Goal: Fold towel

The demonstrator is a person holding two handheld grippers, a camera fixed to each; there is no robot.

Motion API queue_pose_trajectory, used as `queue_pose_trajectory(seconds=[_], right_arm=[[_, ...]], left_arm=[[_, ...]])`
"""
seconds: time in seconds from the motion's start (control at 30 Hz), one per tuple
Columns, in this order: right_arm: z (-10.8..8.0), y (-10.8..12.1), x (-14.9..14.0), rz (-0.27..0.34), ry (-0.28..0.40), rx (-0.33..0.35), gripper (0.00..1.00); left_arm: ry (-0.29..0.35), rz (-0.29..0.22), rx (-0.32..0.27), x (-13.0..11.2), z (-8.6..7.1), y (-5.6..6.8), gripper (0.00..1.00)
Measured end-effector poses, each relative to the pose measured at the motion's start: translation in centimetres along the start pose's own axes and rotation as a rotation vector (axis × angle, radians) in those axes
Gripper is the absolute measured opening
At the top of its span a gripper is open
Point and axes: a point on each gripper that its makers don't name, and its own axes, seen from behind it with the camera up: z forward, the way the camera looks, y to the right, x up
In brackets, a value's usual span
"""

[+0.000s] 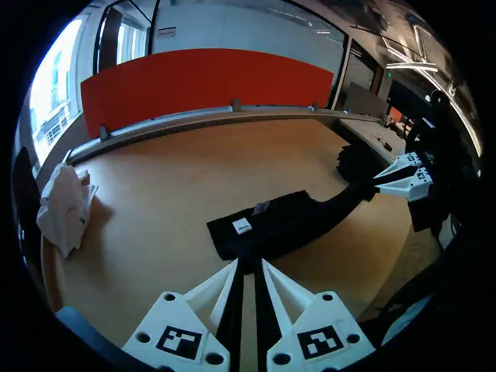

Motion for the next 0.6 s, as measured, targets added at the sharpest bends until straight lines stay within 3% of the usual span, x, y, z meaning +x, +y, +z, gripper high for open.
queue_pose_trajectory(seconds=[0.6], right_arm=[[0.6,0.1,-1.2,-0.010,-0.030,0.009,0.12]], left_arm=[[-0.009,0.007,0.002,-0.5,0.9,0.0,0.11]])
